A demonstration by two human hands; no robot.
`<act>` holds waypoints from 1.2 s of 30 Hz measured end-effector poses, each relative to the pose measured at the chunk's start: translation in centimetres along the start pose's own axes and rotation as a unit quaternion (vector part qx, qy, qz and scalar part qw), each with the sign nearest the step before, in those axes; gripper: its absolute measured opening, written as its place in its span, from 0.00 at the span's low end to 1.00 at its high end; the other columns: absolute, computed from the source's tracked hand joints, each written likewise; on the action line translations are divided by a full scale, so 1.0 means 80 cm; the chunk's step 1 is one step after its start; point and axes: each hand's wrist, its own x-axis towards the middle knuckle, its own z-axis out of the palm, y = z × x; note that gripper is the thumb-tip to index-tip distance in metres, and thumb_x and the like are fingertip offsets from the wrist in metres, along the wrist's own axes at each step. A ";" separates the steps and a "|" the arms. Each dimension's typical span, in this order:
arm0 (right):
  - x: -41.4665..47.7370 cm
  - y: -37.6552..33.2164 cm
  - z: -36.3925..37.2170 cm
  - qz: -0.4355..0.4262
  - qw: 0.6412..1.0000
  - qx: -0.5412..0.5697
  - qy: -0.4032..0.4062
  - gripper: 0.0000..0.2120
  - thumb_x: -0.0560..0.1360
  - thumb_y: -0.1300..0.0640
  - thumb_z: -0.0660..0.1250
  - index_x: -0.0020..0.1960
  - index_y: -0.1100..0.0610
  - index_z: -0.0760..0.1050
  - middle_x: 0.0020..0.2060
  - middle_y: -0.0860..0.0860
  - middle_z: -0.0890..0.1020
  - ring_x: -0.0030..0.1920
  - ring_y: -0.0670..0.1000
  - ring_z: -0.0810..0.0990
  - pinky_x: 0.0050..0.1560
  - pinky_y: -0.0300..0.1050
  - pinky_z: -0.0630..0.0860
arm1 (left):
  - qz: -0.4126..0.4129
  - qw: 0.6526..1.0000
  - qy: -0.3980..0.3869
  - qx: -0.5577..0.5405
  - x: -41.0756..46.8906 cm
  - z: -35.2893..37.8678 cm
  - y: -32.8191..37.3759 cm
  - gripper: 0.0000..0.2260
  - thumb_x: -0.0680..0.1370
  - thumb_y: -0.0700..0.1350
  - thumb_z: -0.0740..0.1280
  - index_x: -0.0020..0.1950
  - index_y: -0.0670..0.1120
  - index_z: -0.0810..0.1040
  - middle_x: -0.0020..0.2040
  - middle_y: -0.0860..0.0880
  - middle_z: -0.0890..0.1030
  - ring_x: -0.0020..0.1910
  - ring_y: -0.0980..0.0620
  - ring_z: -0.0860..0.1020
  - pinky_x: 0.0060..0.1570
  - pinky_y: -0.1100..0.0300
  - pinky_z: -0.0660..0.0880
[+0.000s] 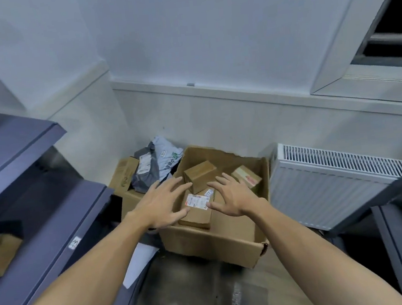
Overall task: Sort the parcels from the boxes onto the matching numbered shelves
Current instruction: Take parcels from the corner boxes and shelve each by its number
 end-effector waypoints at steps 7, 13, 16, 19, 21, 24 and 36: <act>0.051 0.060 -0.006 0.066 0.998 0.022 0.001 0.41 0.74 0.26 0.51 0.80 0.47 0.58 0.79 0.52 0.59 0.80 0.54 0.52 0.76 0.64 0.55 | 0.045 0.999 0.005 -0.019 0.117 0.027 -0.041 0.34 0.76 0.68 0.53 0.80 0.58 0.57 0.80 0.49 0.59 0.79 0.50 0.57 0.76 0.45 0.57; 0.115 0.103 -0.010 0.130 0.991 0.034 0.005 0.35 0.78 0.32 0.57 0.79 0.48 0.59 0.79 0.52 0.60 0.80 0.54 0.51 0.74 0.59 0.58 | 0.072 0.996 -0.028 -0.040 0.208 0.054 -0.077 0.38 0.72 0.71 0.46 0.81 0.58 0.55 0.81 0.50 0.56 0.79 0.50 0.55 0.77 0.46 0.53; 0.138 0.114 -0.004 0.148 0.988 0.049 -0.004 0.34 0.79 0.35 0.58 0.79 0.48 0.58 0.79 0.52 0.59 0.80 0.54 0.51 0.75 0.59 0.57 | 0.086 0.994 -0.046 -0.054 0.242 0.070 -0.093 0.39 0.71 0.70 0.46 0.81 0.58 0.56 0.81 0.50 0.56 0.80 0.50 0.55 0.76 0.47 0.52; 0.156 0.124 0.004 0.166 0.984 0.062 -0.021 0.33 0.80 0.36 0.58 0.80 0.49 0.57 0.79 0.52 0.58 0.80 0.55 0.51 0.75 0.59 0.56 | 0.095 0.992 -0.071 -0.052 0.272 0.088 -0.105 0.39 0.71 0.70 0.45 0.81 0.57 0.55 0.81 0.50 0.55 0.80 0.50 0.54 0.76 0.47 0.52; 0.167 0.134 0.017 0.176 0.981 0.071 -0.028 0.33 0.80 0.35 0.58 0.79 0.49 0.58 0.79 0.52 0.58 0.80 0.55 0.51 0.76 0.59 0.55 | 0.107 0.991 -0.067 -0.054 0.286 0.103 -0.110 0.37 0.72 0.70 0.47 0.80 0.57 0.58 0.80 0.49 0.58 0.79 0.50 0.56 0.75 0.48 0.54; 0.184 0.150 0.034 0.186 0.978 0.085 -0.045 0.33 0.80 0.35 0.57 0.79 0.49 0.58 0.80 0.52 0.57 0.80 0.55 0.50 0.76 0.60 0.55 | 0.110 0.989 -0.077 -0.061 0.310 0.123 -0.115 0.37 0.73 0.69 0.48 0.80 0.56 0.59 0.80 0.49 0.60 0.79 0.49 0.57 0.75 0.48 0.54; 0.251 0.240 0.139 0.192 0.970 0.119 -0.085 0.31 0.81 0.38 0.57 0.80 0.50 0.57 0.80 0.55 0.56 0.80 0.56 0.50 0.77 0.58 0.53 | 0.067 0.990 -0.096 -0.083 0.379 0.232 -0.131 0.34 0.75 0.67 0.51 0.78 0.54 0.64 0.77 0.47 0.65 0.76 0.45 0.64 0.74 0.45 0.59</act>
